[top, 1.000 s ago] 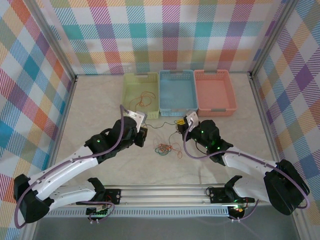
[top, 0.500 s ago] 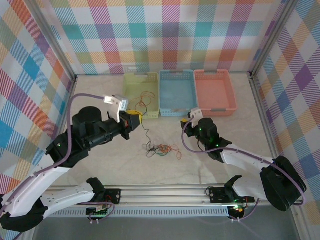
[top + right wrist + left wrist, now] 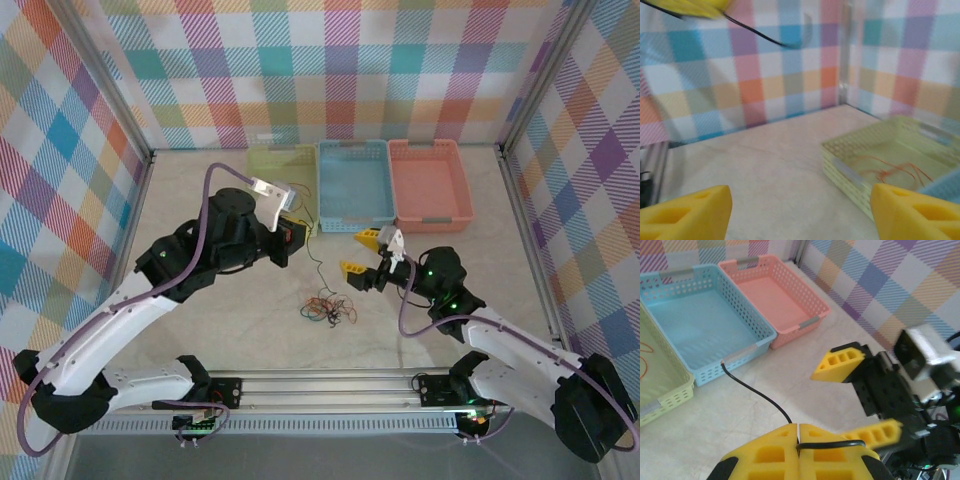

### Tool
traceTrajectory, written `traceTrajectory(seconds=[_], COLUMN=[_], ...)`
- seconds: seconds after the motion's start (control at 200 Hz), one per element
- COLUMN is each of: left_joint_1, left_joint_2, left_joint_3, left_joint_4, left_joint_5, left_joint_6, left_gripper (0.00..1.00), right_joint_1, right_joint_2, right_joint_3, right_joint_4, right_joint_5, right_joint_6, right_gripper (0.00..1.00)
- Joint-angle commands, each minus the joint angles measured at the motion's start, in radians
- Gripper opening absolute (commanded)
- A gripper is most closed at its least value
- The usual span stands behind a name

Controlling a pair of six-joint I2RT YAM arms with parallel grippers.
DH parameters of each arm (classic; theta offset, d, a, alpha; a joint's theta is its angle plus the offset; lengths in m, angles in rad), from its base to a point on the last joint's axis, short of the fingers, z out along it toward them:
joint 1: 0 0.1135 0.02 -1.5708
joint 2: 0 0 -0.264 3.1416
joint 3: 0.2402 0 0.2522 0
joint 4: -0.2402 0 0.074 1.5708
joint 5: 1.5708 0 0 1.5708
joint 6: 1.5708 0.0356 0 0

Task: Untangle the cables

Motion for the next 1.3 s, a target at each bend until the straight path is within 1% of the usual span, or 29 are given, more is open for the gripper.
traceTrajectory(seconds=[0.0,0.065,0.175,0.255,0.34,0.44,0.45,0.58,0.635,0.725,0.82,0.89,0.965,1.065,1.18,1.235,1.295], left_joint_1=[0.004,0.005,0.005,0.005,0.004,0.005,0.005,0.005,0.005,0.004,0.005,0.005,0.004,0.005,0.005,0.004,0.004], left_joint_2=[0.020,0.034,0.048,0.055,0.068,0.090,0.093,0.118,0.128,0.142,0.148,0.150,0.151,0.156,0.155,0.151,0.145], left_joint_3=[0.065,0.076,0.086,0.092,0.105,0.122,0.125,0.155,0.169,0.199,0.237,0.279,0.343,0.440,0.539,0.586,0.638], left_joint_4=[-0.018,-0.018,-0.016,-0.015,-0.019,-0.024,-0.024,-0.030,-0.032,-0.044,-0.064,-0.096,-0.136,-0.191,-0.239,-0.257,-0.274], left_joint_5=[0.001,0.016,0.048,0.054,0.063,0.073,0.074,0.071,0.075,0.094,0.104,0.105,0.102,0.116,0.132,0.125,0.107], left_joint_6=[0.020,0.015,0.010,0.008,0.010,0.009,0.009,0.010,0.011,0.009,0.013,0.025,0.037,0.044,0.046,0.053,0.068], left_gripper=[0.00,0.00,0.00,0.00,0.00,0.00,0.00,0.00,0.00,0.00,0.00,0.00,0.00,0.00,0.00,0.00,0.00], right_joint_1=[0.006,0.018,0.036,0.041,0.061,0.069,0.070,0.090,0.098,0.099,0.099,0.097,0.091,0.068,0.026,0.003,-0.017], right_joint_2=[-0.025,-0.018,0.017,0.059,0.101,0.160,0.166,0.251,0.283,0.330,0.398,0.432,0.463,0.512,0.566,0.579,0.589], right_joint_3=[-0.012,0.003,0.049,0.075,0.119,0.159,0.163,0.200,0.209,0.208,0.228,0.230,0.220,0.223,0.230,0.245,0.262], right_joint_4=[0.076,0.069,0.009,0.024,-0.006,-0.010,-0.033,-0.056,-0.059,-0.028,-0.033,-0.025,0.020,0.017,0.012,-0.010,-0.081], right_joint_5=[-0.215,-0.232,-0.180,-0.210,-0.222,-0.229,-0.232,-0.270,-0.253,-0.184,-0.138,-0.101,-0.060,-0.011,0.039,0.049,0.062], right_joint_6=[-0.020,-0.028,-0.061,-0.064,-0.077,-0.086,-0.086,-0.093,-0.097,-0.097,-0.097,-0.097,-0.090,-0.076,-0.028,0.001,0.017], right_gripper=[0.76,0.79,0.80,0.80,0.80,0.78,0.78,0.73,0.68,0.57,0.40,0.32,0.28,0.23,0.15,0.14,0.14])
